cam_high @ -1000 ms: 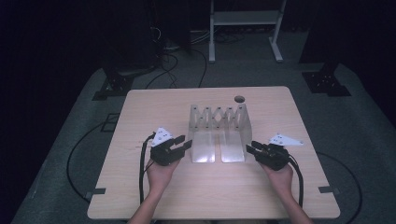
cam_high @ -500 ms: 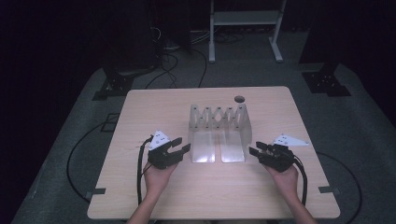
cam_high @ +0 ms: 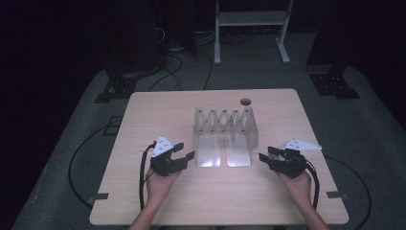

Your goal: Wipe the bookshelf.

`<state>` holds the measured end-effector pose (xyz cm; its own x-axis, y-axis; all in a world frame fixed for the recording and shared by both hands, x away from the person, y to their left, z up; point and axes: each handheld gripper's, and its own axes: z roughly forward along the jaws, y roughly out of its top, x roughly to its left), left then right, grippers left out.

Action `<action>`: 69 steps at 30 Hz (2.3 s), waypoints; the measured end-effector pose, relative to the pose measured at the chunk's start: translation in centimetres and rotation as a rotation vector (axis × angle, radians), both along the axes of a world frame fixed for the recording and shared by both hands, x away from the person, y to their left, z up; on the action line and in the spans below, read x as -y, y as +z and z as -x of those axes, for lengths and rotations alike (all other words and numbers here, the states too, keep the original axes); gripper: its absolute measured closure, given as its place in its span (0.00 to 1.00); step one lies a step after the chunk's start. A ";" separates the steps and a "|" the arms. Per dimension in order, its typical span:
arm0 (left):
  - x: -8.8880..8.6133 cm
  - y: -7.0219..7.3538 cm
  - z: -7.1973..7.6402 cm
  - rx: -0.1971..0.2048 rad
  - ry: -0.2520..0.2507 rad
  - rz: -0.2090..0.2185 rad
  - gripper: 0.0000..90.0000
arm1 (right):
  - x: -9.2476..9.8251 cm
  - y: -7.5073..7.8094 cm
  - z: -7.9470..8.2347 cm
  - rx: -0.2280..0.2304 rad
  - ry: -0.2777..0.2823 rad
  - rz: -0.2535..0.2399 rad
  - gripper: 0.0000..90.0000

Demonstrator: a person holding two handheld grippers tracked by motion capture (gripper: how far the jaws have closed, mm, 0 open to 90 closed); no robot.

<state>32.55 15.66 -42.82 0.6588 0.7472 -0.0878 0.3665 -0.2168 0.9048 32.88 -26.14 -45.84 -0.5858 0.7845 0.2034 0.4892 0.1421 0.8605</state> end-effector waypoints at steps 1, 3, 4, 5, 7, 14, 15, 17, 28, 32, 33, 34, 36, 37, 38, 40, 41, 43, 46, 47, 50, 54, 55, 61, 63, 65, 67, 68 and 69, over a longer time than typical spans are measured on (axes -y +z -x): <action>0.0 -0.1 0.0 0.000 0.001 -0.003 0.45 | 0.1 0.0 0.0 0.002 0.000 0.004 0.49; -0.1 -0.1 0.0 -0.003 0.002 -0.004 0.43 | 0.2 0.1 0.1 -0.004 0.001 0.005 0.48; -0.1 -0.2 0.1 -0.004 0.002 -0.003 0.42 | 0.3 0.1 0.2 -0.006 0.001 0.008 0.48; -0.1 -0.2 0.1 -0.004 0.002 -0.004 0.42 | 0.4 0.1 0.2 -0.006 0.002 0.012 0.47; -0.2 -0.3 0.0 -0.007 -0.001 -0.011 0.41 | 0.5 0.1 0.3 -0.011 0.003 0.019 0.46; -0.3 -0.6 0.1 -0.015 -0.011 -0.025 0.38 | 1.1 -0.2 0.7 -0.018 0.000 0.024 0.44; -0.3 -0.6 0.2 -0.016 -0.012 -0.027 0.37 | 1.3 -0.2 0.8 -0.021 -0.003 0.027 0.44; -0.3 -0.7 0.2 -0.016 -0.012 -0.026 0.37 | 1.5 -0.3 0.8 -0.024 -0.004 0.026 0.44; -0.8 -1.1 0.6 -0.024 -0.014 -0.038 0.34 | 2.3 -0.6 1.3 -0.047 -0.006 0.042 0.41; -1.2 -1.3 0.7 -0.026 -0.014 -0.044 0.34 | 2.5 -0.6 1.4 -0.049 -0.003 0.047 0.40; -1.2 -1.3 0.8 -0.028 -0.014 -0.045 0.33 | 2.5 -0.6 1.5 -0.052 -0.003 0.046 0.40; -1.3 -1.4 0.8 -0.031 -0.013 -0.045 0.33 | 2.6 -0.6 1.5 -0.053 -0.003 0.048 0.40; -1.4 -1.5 0.9 -0.035 -0.012 -0.049 0.32 | 2.7 -0.6 1.6 -0.054 0.001 0.050 0.39; -1.5 -1.5 0.9 -0.033 -0.012 -0.047 0.32 | 2.7 -0.6 1.6 -0.056 -0.001 0.052 0.39; -1.6 -1.5 0.9 -0.034 -0.011 -0.047 0.32 | 2.8 -0.7 1.7 -0.057 -0.001 0.052 0.39; -1.7 -1.6 1.0 -0.032 -0.013 -0.049 0.32 | 3.0 -0.9 1.9 -0.061 -0.002 0.053 0.39; -1.7 -1.6 1.1 -0.034 -0.012 -0.049 0.32 | 3.1 -1.0 1.9 -0.061 -0.004 0.052 0.39; -1.9 -1.6 1.2 -0.034 -0.013 -0.054 0.32 | 3.4 -1.2 2.1 -0.066 -0.006 0.051 0.38; -2.0 -1.8 1.3 -0.039 -0.010 -0.054 0.31 | 3.6 -1.5 2.3 -0.073 -0.008 0.052 0.38; -2.1 -1.8 1.4 -0.039 -0.010 -0.056 0.31 | 3.7 -1.6 2.4 -0.075 -0.009 0.051 0.38; -2.3 -1.9 1.5 -0.040 -0.006 -0.053 0.31 | 4.0 -1.7 2.6 -0.078 -0.014 0.049 0.37; -2.6 -2.0 1.7 -0.044 -0.004 -0.057 0.30 | 4.3 -1.9 2.9 -0.080 -0.014 0.051 0.36; -2.6 -2.0 1.7 -0.046 -0.004 -0.057 0.30 | 4.3 -2.0 3.0 -0.085 -0.018 0.050 0.35; -2.9 -2.4 2.0 -0.059 0.002 -0.063 0.27 | 4.6 -2.3 3.6 -0.081 -0.024 0.045 0.33; -3.1 -2.6 2.1 -0.063 0.006 -0.061 0.27 | 4.7 -2.4 3.8 -0.083 -0.027 0.049 0.32; -3.2 -2.7 2.2 -0.067 0.009 -0.046 0.27 | 4.8 -2.5 3.9 -0.082 -0.031 0.048 0.32; -3.3 -2.8 2.3 -0.071 0.012 -0.040 0.26 | 4.9 -2.5 4.0 -0.077 -0.036 0.044 0.31; -3.3 -2.9 2.4 -0.070 0.014 -0.041 0.26 | 4.9 -2.6 4.0 -0.074 -0.039 0.043 0.31; -3.4 -3.0 2.4 -0.069 0.017 -0.041 0.26 | 5.0 -2.7 4.1 -0.073 -0.042 0.039 0.31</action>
